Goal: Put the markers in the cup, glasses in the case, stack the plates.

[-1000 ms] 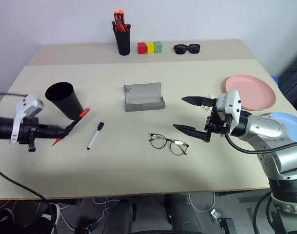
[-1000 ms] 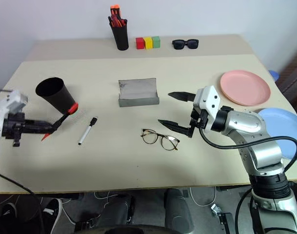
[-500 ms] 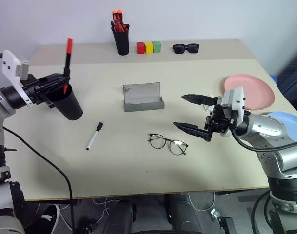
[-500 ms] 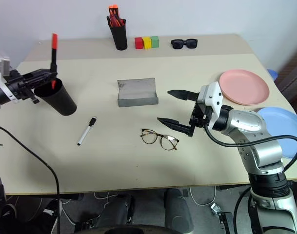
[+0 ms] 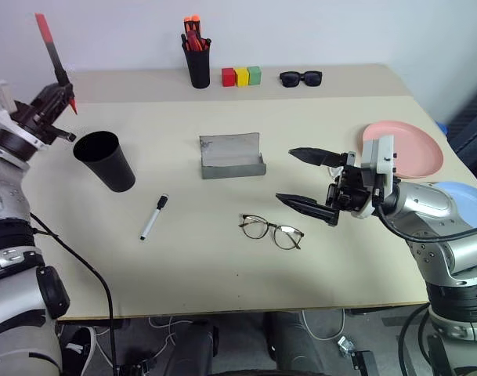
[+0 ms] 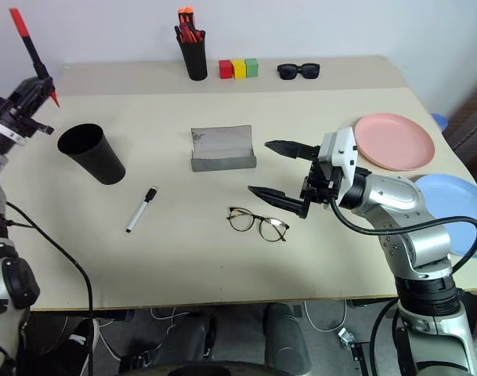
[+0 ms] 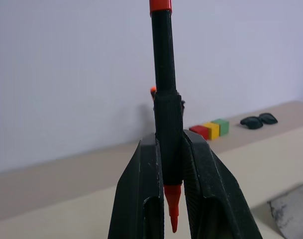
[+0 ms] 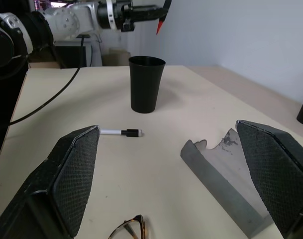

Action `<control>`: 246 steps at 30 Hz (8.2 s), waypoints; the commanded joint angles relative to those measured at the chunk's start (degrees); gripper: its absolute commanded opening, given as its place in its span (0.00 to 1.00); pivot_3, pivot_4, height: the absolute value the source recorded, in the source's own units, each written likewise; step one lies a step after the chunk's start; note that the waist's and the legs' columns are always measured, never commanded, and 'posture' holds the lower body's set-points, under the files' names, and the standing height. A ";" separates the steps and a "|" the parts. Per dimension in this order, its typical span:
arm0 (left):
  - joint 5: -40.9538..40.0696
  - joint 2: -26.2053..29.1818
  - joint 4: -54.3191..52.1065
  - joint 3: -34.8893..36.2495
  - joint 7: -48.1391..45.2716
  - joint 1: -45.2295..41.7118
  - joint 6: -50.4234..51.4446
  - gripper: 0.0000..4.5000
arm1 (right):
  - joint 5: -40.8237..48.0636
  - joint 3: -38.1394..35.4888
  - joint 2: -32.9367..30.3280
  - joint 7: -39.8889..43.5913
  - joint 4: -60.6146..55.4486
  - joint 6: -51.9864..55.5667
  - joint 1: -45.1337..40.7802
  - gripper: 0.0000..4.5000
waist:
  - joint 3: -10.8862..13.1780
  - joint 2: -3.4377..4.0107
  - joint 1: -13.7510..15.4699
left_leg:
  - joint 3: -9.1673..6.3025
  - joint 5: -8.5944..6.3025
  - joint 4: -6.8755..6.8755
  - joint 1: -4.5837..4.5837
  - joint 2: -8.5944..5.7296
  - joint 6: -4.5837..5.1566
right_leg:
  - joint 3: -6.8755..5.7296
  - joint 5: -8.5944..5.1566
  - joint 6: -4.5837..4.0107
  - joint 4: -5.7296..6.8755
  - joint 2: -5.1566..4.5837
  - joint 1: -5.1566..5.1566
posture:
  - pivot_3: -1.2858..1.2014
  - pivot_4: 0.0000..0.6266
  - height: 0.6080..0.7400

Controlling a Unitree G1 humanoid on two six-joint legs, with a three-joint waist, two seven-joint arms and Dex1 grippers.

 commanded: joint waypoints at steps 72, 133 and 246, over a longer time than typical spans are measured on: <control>-5.51 -3.64 -51.56 -20.51 33.42 12.18 80.75 1.00 | -2.12 -2.73 -2.76 3.03 1.86 -2.26 1.10 1.00 | 0.02 0.04 -0.01 | -0.07 0.02 -0.04 0.09 0.00 -0.03 | 0.02 -0.01 -0.01 -0.01 0.04 0.08 | 0.52 0.24 1.00; -2.33 -6.08 -23.17 4.10 13.19 5.49 3.15 0.01 | -5.64 -0.30 -1.73 4.12 5.94 -5.48 -0.95 1.00 | -0.01 0.05 -0.04 | -0.06 0.04 -0.03 0.08 -0.06 -0.08 | 0.01 0.00 0.01 -0.10 -0.05 0.12 | 0.52 0.24 1.00; 25.16 -9.53 -7.53 -40.63 -35.34 -3.48 -0.37 0.40 | -6.39 -8.59 -4.68 1.47 7.47 -8.26 6.47 1.00 | 0.00 0.03 0.07 | -0.07 0.02 0.04 0.06 -0.08 -0.02 | 0.01 0.02 0.06 -0.04 0.01 0.18 | 0.52 0.24 1.00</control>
